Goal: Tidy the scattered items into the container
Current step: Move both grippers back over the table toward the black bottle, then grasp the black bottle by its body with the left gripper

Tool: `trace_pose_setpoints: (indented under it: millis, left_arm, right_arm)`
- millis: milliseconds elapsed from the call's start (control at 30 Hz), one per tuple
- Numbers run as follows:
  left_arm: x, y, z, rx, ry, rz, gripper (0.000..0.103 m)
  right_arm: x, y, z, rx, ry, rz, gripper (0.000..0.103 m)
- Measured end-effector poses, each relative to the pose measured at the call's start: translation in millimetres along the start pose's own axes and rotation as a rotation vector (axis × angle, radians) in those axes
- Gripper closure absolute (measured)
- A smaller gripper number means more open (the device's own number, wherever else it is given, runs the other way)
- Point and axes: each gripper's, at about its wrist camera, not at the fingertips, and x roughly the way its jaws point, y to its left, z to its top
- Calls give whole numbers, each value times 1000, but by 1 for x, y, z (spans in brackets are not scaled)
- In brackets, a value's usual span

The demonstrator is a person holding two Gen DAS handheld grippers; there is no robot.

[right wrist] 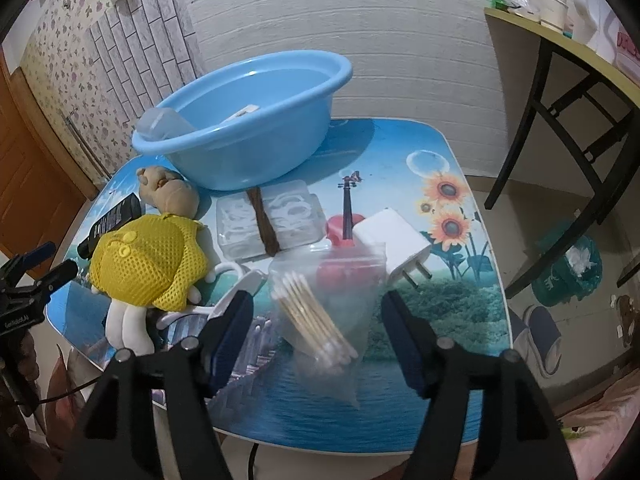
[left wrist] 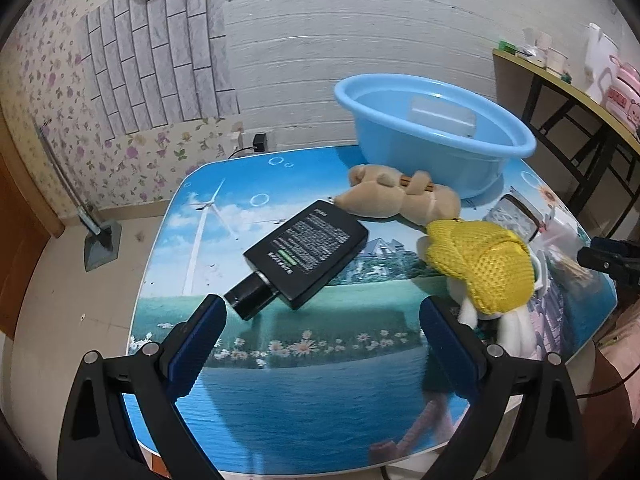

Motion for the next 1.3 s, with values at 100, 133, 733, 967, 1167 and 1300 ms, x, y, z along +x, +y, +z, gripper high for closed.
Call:
trace_pose_setpoints:
  millis: [100, 133, 733, 967, 1167, 1300]
  left_arm:
    - [3, 4, -1, -4, 3, 11, 5]
    - [4, 5, -1, -5, 6, 15, 5]
    - [44, 39, 4, -5, 44, 71, 5]
    - [62, 36, 13, 25, 56, 49, 5]
    - [80, 26, 17, 72, 77, 35, 5]
    - [84, 25, 19, 60, 76, 12, 5]
  right_arm:
    - [1, 3, -1, -13, 3, -2, 37]
    - [1, 3, -1, -13, 6, -3, 37]
    - [18, 2, 0, 0, 51, -34, 37]
    - [24, -2, 1, 18, 61, -34, 37]
    - [26, -1, -2, 16, 55, -27, 37]
    - [28, -3, -2, 29, 59, -7, 37]
